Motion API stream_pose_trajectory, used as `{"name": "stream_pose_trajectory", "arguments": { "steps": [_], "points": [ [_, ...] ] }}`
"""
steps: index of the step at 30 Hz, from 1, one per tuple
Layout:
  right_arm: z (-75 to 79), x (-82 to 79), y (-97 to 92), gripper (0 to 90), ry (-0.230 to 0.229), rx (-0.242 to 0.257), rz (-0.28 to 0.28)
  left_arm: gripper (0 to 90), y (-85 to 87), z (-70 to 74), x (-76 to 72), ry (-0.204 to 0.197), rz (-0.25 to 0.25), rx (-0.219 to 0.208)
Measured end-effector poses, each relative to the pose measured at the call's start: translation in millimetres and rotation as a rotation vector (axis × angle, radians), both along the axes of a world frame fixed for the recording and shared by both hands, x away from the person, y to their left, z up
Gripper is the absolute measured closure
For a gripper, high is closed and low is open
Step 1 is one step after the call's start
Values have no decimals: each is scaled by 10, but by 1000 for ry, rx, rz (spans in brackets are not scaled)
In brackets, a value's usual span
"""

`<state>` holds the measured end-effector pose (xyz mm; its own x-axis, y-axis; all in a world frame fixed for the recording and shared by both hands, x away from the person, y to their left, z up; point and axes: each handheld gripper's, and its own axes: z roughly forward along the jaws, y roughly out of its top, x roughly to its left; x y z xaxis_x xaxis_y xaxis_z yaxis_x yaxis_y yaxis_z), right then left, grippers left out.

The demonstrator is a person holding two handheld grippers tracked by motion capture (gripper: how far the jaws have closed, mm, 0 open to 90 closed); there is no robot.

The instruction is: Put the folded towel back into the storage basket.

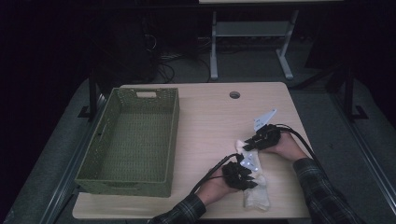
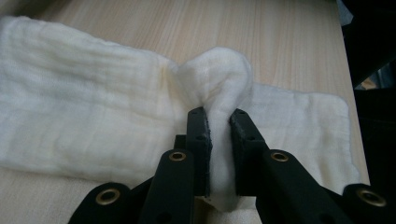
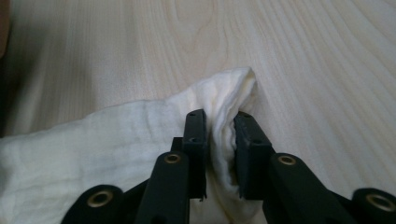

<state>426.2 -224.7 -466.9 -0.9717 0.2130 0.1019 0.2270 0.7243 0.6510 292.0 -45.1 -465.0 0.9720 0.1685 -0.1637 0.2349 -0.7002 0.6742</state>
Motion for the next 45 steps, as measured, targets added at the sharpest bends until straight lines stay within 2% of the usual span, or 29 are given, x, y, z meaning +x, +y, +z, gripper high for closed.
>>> {"name": "stream_pose_trajectory", "arguments": {
  "steps": [3,9,21,24,31,37,40,45],
  "points": [
    [7,-12,2,788,29,3,-26,800,17,-1,18,14,-1,-6],
    [69,-20,-12,795,28,4,-38,806,76,87,48,25,12,-52],
    [354,16,-9,795,-3,43,-54,809,309,476,149,-10,52,-120],
    [453,30,9,795,-10,54,-57,809,374,570,167,-8,64,-135],
    [705,65,115,795,-45,85,-37,809,494,852,170,-31,73,-140],
    [891,105,225,794,-71,90,-14,808,614,1051,177,-48,84,-138],
    [970,123,280,794,-59,114,-14,808,682,1124,191,-56,89,-131],
    [1077,172,386,794,-69,121,-7,808,842,1252,216,-65,100,-142]
  ]
}}
